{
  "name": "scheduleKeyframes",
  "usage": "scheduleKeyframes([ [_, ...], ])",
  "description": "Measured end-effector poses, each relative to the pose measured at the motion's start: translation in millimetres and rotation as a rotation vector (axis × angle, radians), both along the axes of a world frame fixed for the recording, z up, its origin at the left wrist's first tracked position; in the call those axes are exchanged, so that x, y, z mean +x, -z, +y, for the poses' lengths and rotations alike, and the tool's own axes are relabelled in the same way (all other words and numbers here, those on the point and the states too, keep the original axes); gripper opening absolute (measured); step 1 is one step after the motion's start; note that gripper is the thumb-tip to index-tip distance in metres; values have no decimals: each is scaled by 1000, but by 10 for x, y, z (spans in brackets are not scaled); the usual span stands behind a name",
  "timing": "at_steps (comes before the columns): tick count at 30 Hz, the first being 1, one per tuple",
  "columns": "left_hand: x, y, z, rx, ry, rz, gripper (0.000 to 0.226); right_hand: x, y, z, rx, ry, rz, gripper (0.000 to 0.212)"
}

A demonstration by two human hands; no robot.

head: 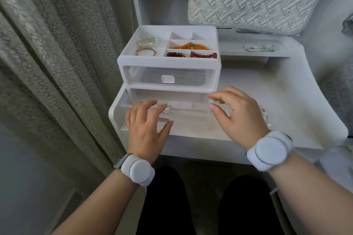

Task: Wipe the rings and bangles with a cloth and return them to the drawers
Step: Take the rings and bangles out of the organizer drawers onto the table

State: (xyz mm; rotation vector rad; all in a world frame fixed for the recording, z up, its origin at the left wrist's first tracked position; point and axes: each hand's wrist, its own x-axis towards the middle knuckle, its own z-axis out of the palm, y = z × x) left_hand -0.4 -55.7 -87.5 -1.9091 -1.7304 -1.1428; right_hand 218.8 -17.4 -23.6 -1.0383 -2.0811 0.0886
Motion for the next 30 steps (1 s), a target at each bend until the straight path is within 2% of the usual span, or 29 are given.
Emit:
scheduleKeyframes([
  [3, -145, 9, -24, 6, -52, -28, 41, -295, -114, 32, -22, -120, -62, 22],
  [8, -324, 14, -49, 9, -89, -39, 44, -715, -286, 200, -183, -252, -231, 27],
  [13, -429, 35, -37, -14, -109, 14, 37, -1038, -362, 391, -359, -308, -534, 30],
  [16, -457, 36, -33, -8, -80, 7, 33, -1142, -324, 467, -430, -309, -611, 33],
  [23, -497, 28, -2, 23, -33, -20, 29, -1335, -269, 570, -490, -334, -744, 34],
  [26, -506, 31, -10, 27, -17, -31, 29, -1422, -313, 601, -460, -367, -778, 33],
  [30, -514, 39, -11, 12, -16, -28, 29, -1528, -383, 613, -405, -431, -924, 31],
])
